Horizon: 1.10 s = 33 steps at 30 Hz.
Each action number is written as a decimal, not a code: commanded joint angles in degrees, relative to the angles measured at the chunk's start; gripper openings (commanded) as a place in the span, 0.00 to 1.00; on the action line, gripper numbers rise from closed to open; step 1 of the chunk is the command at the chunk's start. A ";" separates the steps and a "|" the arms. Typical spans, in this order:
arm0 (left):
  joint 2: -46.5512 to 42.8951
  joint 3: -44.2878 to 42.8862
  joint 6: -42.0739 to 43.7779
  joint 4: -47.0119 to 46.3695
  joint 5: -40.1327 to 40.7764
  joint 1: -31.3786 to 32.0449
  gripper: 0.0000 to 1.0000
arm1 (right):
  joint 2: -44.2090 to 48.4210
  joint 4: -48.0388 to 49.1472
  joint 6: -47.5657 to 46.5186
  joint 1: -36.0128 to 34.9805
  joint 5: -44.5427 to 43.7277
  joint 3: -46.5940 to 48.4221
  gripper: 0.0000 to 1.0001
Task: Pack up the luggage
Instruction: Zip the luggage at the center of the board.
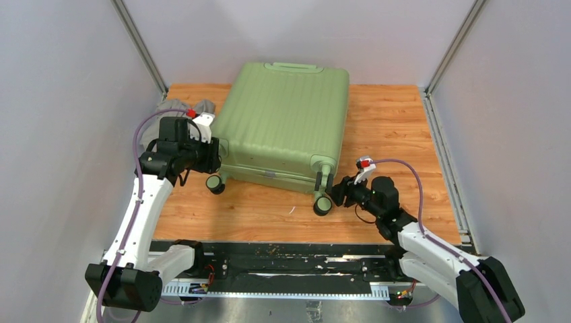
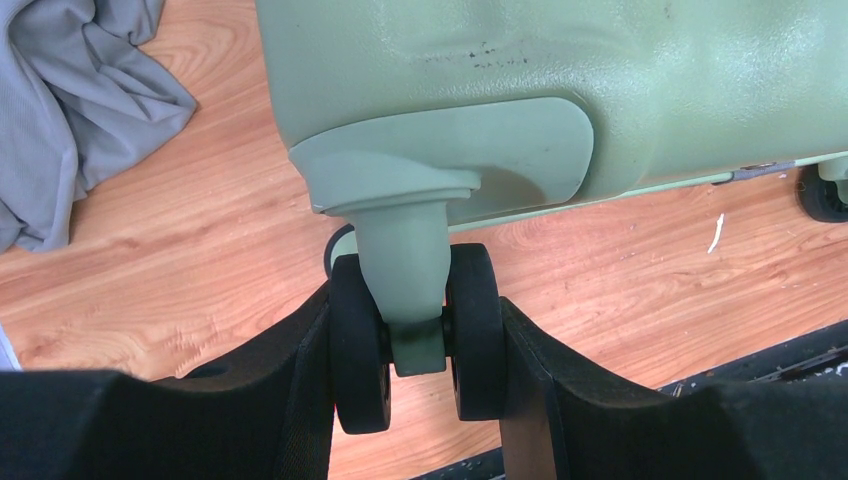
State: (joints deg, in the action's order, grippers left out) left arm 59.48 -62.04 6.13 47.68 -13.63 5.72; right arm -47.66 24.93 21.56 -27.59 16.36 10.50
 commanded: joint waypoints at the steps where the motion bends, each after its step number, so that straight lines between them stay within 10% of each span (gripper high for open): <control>1: -0.86 -3.88 2.42 -6.76 -9.13 2.11 0.00 | -2.94 6.51 -2.43 0.88 2.32 2.74 0.46; 18: -0.35 -3.79 1.54 -6.78 -9.48 2.58 0.00 | 0.66 4.48 -2.05 0.88 0.61 1.54 0.00; 33: -0.13 -3.18 -0.05 -6.97 -9.46 4.52 0.00 | 1.55 8.15 2.18 -5.23 1.27 -1.35 0.00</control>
State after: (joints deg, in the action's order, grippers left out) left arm 59.53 -62.06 4.38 47.70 -12.95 6.76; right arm -47.20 28.73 21.67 -28.86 18.68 10.35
